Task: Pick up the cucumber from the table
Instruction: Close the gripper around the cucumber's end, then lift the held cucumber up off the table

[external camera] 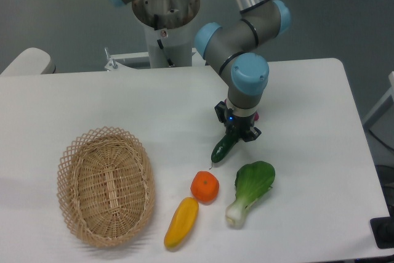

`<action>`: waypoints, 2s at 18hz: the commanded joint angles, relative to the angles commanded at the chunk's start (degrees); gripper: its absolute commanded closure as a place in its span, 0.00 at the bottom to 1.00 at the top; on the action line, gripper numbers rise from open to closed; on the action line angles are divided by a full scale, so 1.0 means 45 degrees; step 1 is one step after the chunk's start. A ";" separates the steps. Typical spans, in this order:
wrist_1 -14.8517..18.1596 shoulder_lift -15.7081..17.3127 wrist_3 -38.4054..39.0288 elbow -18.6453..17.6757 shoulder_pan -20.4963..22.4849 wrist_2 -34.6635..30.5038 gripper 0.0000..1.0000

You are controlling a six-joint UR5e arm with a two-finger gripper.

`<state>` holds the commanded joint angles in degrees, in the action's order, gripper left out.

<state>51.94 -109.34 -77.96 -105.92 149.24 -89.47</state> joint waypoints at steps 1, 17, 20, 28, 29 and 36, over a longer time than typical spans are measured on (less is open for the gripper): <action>0.0233 0.0175 0.0000 0.0292 -0.0020 0.0019 0.79; 0.4415 -0.0018 -0.2789 0.5530 0.2088 0.1465 0.79; 0.4512 -0.0038 -0.3513 0.5608 0.2556 0.1445 0.79; 0.4669 -0.0018 -0.4179 0.5647 0.2793 0.1309 0.79; 0.4669 -0.0018 -0.4180 0.5666 0.2793 0.1309 0.79; 0.4669 -0.0038 -0.4179 0.5686 0.2754 0.1270 0.79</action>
